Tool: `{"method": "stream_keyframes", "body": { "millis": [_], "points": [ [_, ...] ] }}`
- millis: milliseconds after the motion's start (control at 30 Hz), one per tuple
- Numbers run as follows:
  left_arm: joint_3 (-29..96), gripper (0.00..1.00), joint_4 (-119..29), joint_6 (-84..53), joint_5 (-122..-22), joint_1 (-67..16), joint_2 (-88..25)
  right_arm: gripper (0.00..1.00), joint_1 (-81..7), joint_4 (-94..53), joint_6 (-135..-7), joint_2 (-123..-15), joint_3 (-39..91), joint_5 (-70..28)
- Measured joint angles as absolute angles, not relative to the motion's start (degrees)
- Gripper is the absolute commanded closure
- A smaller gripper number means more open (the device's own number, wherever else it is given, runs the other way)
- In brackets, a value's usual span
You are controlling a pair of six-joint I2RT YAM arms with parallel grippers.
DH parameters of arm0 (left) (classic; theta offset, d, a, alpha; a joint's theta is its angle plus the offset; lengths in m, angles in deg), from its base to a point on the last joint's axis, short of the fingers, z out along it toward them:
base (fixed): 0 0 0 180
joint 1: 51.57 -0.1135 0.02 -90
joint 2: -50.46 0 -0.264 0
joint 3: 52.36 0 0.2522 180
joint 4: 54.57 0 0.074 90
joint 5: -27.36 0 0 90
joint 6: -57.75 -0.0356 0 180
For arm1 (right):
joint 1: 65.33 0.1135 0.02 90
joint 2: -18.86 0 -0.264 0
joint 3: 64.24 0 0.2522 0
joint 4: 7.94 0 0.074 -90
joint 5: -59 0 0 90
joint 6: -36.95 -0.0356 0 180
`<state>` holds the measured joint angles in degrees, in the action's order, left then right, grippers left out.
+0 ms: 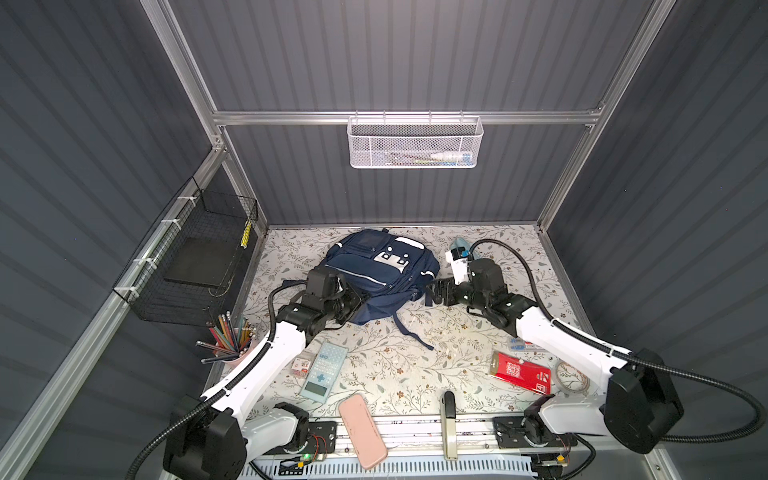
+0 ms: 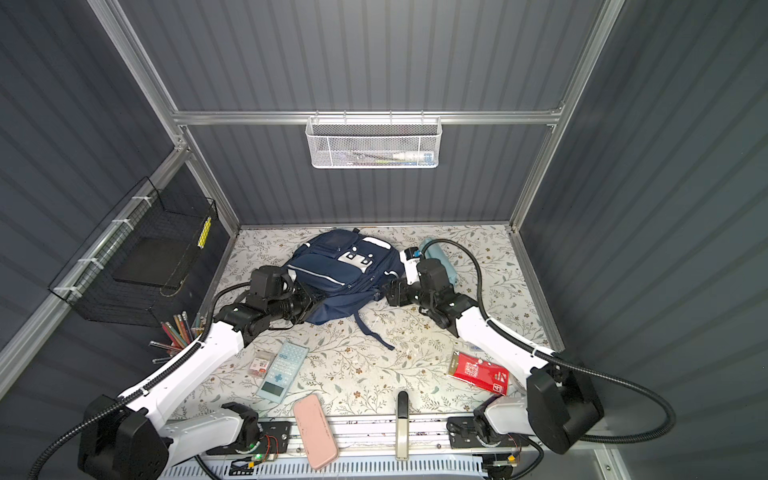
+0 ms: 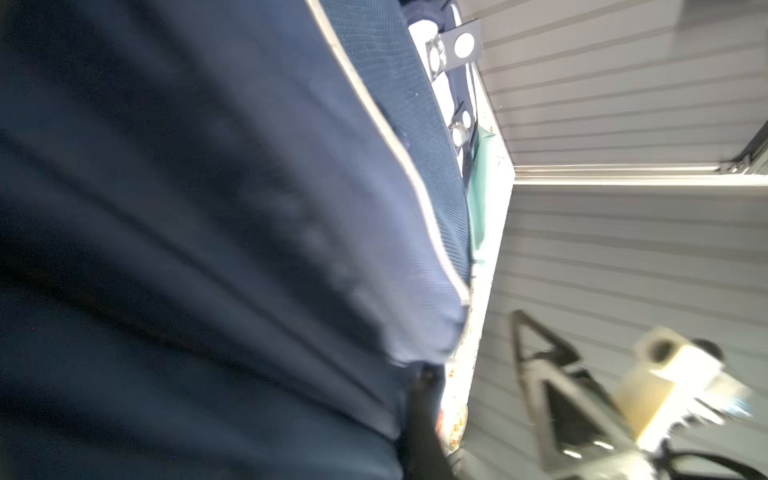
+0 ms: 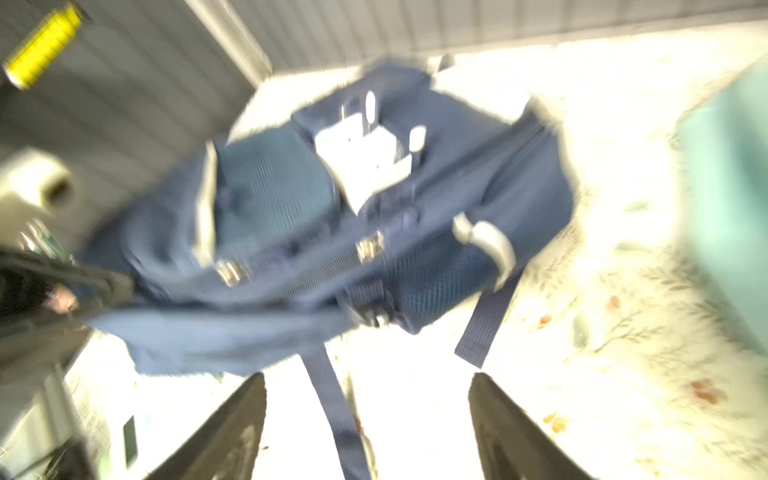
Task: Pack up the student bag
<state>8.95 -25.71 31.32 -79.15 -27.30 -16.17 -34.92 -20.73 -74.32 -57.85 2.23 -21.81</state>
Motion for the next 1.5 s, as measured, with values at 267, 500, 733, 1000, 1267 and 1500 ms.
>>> {"method": "stream_keyframes", "body": {
  "millis": [267,500,733,1000,1267,1500],
  "points": [
    [0.1,0.13,-27.8,31.8,-79.1,-27.6,-12.9,0.19,-35.6,-23.7,-77.4,-73.5,15.1,-23.5],
    [1.9,0.13,-29.0,30.5,-78.4,-28.1,-17.9,0.24,-35.6,-33.5,-78.2,-91.4,33.6,-25.0],
    [5.3,0.20,-28.8,28.8,-77.7,-29.0,-25.4,0.63,-36.0,-41.2,-79.1,-100.1,43.0,-26.9],
    [10.8,0.24,-26.3,23.4,-75.3,-32.3,-33.4,1.00,-36.4,-36.8,-85.2,-95.5,35.5,-26.9],
    [18.3,0.20,-24.0,18.3,-74.2,-40.9,-35.2,1.00,-33.8,-37.4,-88.6,-90.2,28.5,-28.1],
    [19.4,0.00,-20.2,15.3,-74.1,-43.3,-31.3,0.99,-29.2,-33.8,-92.9,-85.3,20.2,-27.6]
  ]
}}
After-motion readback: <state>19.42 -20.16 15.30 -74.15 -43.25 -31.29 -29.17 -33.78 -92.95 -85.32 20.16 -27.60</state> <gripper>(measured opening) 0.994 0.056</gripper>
